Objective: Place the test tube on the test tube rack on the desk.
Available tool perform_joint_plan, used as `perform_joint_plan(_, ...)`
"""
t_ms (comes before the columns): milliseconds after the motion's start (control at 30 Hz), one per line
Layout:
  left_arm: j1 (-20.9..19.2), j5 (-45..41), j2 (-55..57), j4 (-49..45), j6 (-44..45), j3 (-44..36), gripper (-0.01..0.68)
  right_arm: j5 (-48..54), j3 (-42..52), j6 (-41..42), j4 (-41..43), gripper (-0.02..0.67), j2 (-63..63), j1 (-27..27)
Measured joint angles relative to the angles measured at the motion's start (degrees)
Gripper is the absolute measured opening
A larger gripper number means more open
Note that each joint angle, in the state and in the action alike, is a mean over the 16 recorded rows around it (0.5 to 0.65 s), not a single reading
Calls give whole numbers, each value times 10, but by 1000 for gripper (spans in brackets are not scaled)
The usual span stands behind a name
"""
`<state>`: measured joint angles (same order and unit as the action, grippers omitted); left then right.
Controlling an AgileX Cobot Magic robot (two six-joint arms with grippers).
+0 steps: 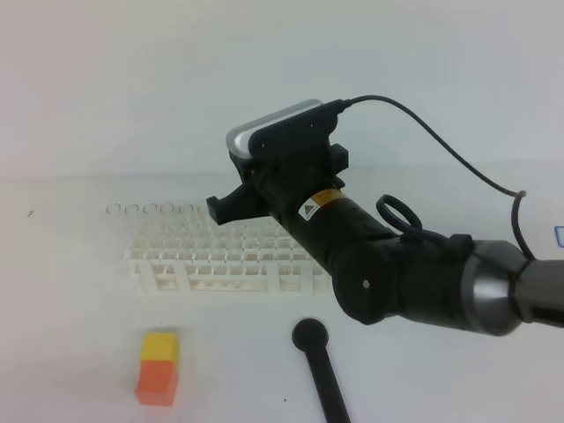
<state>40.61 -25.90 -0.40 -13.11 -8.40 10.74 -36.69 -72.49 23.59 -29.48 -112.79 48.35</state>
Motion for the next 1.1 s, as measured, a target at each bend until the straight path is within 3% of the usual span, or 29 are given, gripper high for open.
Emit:
perform_joint_plan(733,-7,-42,0,0,0,0,-1,-45,0,2,-17,121,-45,18)
perform_joint_plan(900,-47,-48,0,0,0,0,-1,-66,0,1,-30,120,-58,23)
perform_joint_plan(1100,-155,-48,0,0,0,0,-1,-95,0,1,-49,120,-72,31)
